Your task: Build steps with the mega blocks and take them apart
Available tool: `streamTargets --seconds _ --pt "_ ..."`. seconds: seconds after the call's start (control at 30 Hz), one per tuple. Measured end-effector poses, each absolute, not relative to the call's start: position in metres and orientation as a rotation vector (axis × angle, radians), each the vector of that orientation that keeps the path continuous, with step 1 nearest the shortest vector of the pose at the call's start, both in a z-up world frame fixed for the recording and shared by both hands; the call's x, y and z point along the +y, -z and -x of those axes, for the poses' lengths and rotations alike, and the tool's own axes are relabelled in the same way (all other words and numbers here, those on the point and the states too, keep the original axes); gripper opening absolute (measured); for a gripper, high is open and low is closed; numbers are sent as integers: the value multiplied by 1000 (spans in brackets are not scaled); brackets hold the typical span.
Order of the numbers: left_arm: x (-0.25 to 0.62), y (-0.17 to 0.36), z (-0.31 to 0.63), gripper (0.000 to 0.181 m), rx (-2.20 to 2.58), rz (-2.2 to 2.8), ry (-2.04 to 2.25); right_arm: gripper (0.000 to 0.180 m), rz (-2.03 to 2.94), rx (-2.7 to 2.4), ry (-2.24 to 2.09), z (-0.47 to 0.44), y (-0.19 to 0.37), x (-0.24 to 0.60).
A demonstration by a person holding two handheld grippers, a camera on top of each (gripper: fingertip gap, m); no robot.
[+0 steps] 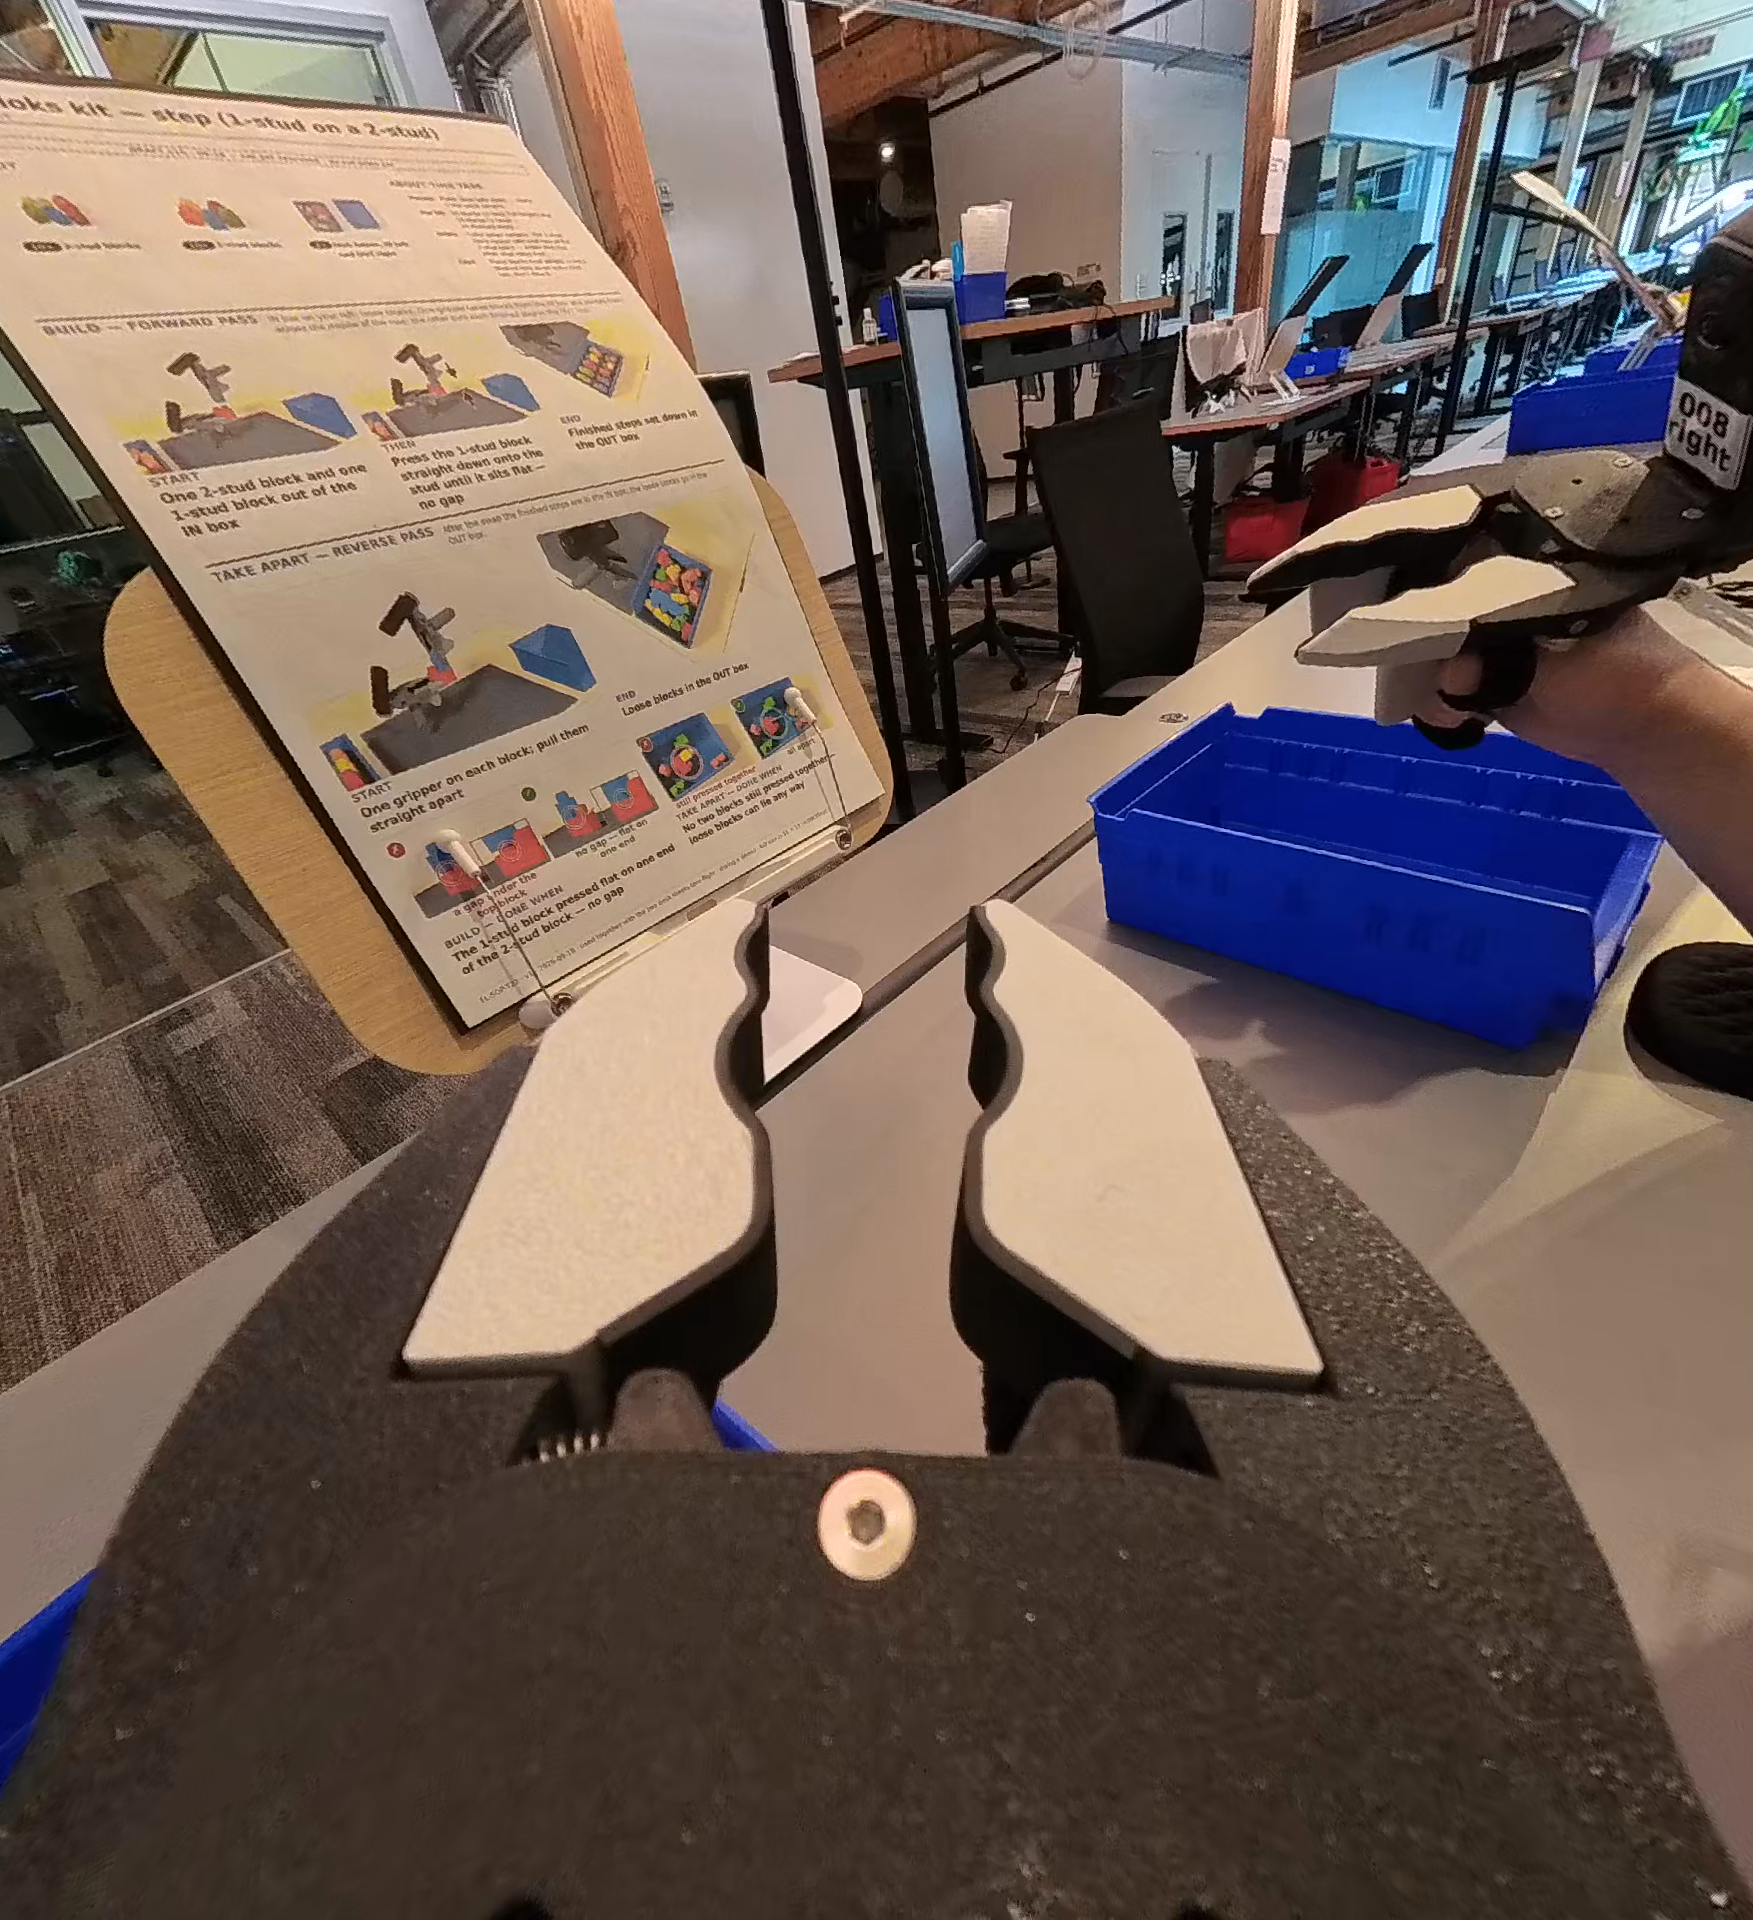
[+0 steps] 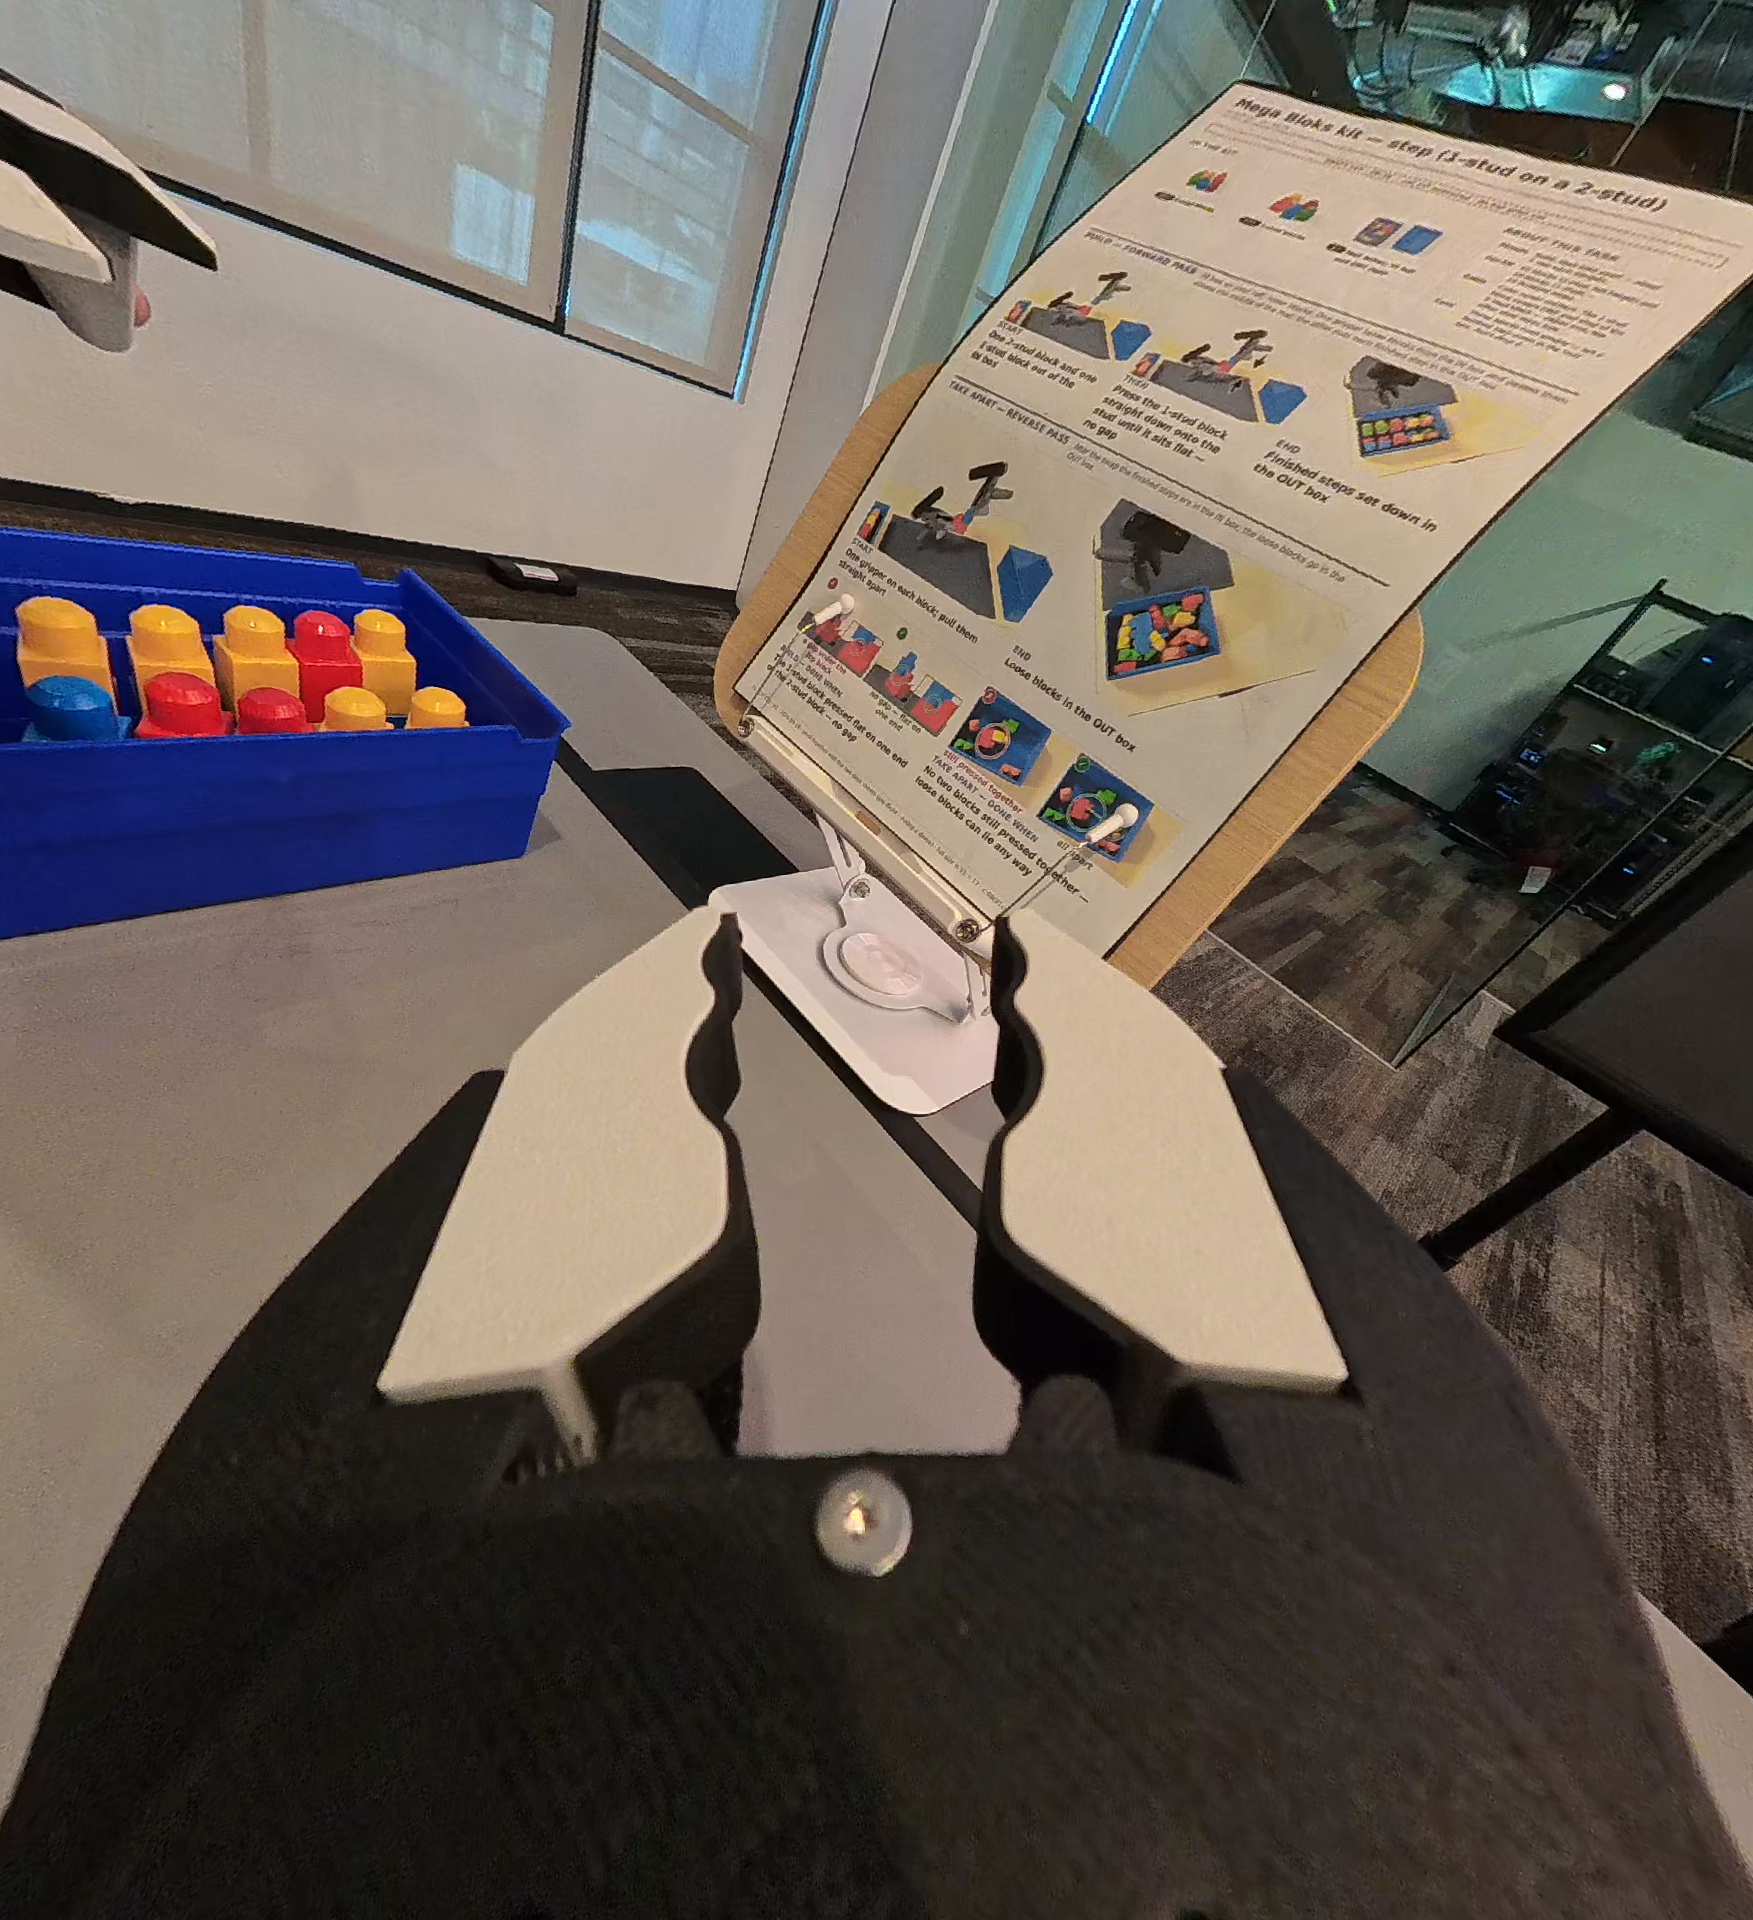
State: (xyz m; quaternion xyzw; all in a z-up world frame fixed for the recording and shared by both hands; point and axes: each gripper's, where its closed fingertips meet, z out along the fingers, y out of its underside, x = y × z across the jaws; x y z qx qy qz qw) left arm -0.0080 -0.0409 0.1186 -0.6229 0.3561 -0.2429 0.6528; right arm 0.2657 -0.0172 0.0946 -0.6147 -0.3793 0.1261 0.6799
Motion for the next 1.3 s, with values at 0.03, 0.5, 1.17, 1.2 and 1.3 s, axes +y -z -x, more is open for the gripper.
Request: streamTargets --seconds 0.03,0.5,1.17,1.2,1.3 --pt "-41 -118 8 36 809 1415 552 47 1381 -853 -284 -265 -94 -17" --pt "-44 -116 8 36 852 1438 533 47 1405 -894 -279 -259 -85 -16" --pt "-64 17 186 39 1090 2230 -247 47 1354 -1027 -207 -236 -96 -48" --pt "-65 21 187 40 1088 2248 -236 47 1351 -1028 -202 -236 -97 -50" --pt "-69 29 193 40 1074 2310 -209 47 1344 -1033 -188 -237 -98 -51"
